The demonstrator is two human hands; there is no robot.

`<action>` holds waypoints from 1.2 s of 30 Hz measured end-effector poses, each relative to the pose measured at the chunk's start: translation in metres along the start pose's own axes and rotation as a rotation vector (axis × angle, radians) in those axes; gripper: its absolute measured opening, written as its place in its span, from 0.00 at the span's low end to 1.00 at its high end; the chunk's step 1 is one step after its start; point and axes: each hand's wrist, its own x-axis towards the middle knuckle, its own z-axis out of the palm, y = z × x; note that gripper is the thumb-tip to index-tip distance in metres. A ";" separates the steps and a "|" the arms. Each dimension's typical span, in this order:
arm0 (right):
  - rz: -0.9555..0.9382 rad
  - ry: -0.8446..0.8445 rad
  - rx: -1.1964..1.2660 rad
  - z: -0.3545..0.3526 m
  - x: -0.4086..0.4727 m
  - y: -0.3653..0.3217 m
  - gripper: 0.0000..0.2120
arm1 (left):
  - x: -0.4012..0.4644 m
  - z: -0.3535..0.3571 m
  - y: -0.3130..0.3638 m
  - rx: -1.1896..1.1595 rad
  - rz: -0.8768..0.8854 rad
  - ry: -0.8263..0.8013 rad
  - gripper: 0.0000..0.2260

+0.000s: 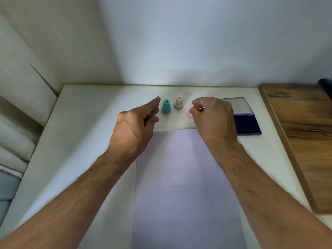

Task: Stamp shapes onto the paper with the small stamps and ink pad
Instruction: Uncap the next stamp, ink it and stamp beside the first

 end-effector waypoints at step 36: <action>0.613 -0.191 0.874 -0.013 -0.056 -0.028 0.08 | -0.010 0.002 0.014 -0.216 0.015 -0.198 0.14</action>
